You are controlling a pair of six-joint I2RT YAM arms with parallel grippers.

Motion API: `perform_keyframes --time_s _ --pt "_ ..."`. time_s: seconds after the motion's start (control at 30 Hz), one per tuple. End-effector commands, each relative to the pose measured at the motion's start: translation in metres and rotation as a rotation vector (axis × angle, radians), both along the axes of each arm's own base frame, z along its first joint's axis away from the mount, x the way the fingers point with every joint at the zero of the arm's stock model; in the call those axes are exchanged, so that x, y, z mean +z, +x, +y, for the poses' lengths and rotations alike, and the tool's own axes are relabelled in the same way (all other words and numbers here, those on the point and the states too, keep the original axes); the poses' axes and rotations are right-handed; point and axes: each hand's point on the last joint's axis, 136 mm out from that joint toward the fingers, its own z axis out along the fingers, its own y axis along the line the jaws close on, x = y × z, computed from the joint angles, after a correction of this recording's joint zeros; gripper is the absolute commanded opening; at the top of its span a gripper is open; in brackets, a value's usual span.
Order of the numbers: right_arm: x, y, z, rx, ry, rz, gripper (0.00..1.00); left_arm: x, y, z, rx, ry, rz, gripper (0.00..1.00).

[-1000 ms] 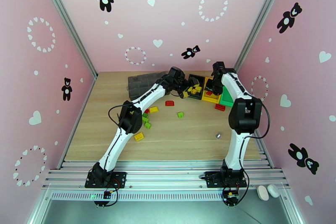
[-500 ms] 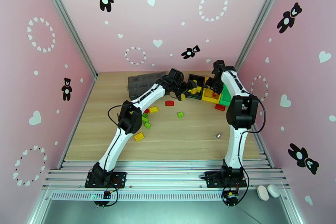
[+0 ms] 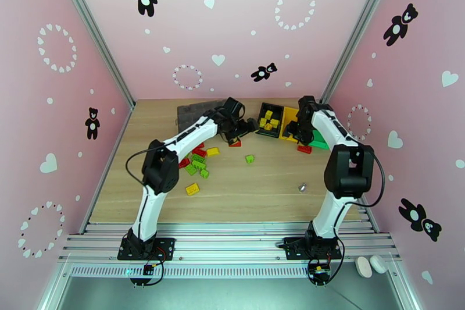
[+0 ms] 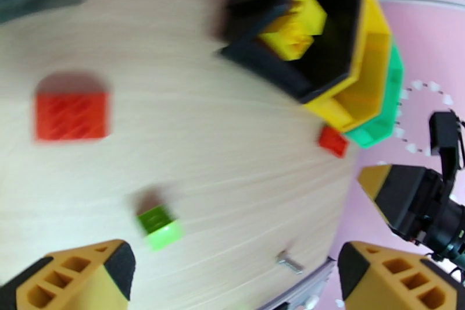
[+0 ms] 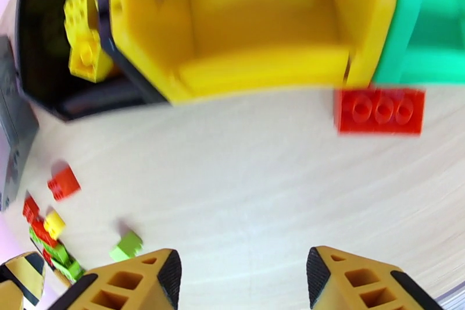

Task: Sort the legos into containers by color

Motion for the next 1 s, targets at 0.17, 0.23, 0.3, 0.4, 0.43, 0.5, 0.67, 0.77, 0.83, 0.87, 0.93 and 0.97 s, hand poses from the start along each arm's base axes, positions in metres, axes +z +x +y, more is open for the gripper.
perform_keyframes --time_s 0.17,0.23,0.3,0.4,0.43,0.5,0.67,0.77,0.83,0.87,0.93,0.97 --pt "-0.010 -0.029 0.074 0.233 0.039 0.007 0.66 -0.018 -0.035 0.046 0.086 0.093 -0.005 0.98" --pt "-0.014 -0.034 0.096 0.304 0.040 0.013 0.67 -0.019 -0.042 0.053 0.104 0.092 0.000 0.98" --pt "-0.020 -0.039 0.116 0.374 0.035 0.034 0.67 -0.024 -0.051 0.062 0.126 0.096 0.012 0.98" --pt "-0.030 -0.044 0.140 0.461 0.007 0.065 0.67 -0.027 -0.061 0.075 0.170 0.082 0.019 0.98" --pt "-0.032 -0.045 0.145 0.482 -0.001 0.071 0.68 -0.029 -0.065 0.078 0.181 0.079 0.024 0.99" --pt "-0.035 -0.043 0.155 0.518 -0.016 0.078 0.68 -0.032 -0.071 0.087 0.208 0.079 0.032 0.98" --pt "-0.049 -0.039 0.173 0.592 -0.053 0.110 0.68 -0.035 -0.080 0.100 0.243 0.082 0.041 0.98" --pt "-0.059 -0.040 0.181 0.633 -0.072 0.137 0.67 -0.036 -0.081 0.104 0.254 0.085 0.042 0.99" --pt "-0.065 -0.039 0.183 0.643 -0.079 0.148 0.67 -0.035 -0.081 0.103 0.257 0.082 0.043 0.98" --pt "-0.068 -0.039 0.184 0.645 -0.079 0.153 0.66 -0.035 -0.080 0.103 0.256 0.082 0.046 0.98" --pt "-0.072 -0.039 0.184 0.647 -0.081 0.163 0.65 -0.036 -0.079 0.101 0.254 0.085 0.049 0.98" --pt "-0.073 -0.039 0.185 0.649 -0.080 0.165 0.65 -0.036 -0.077 0.100 0.253 0.084 0.049 0.99"
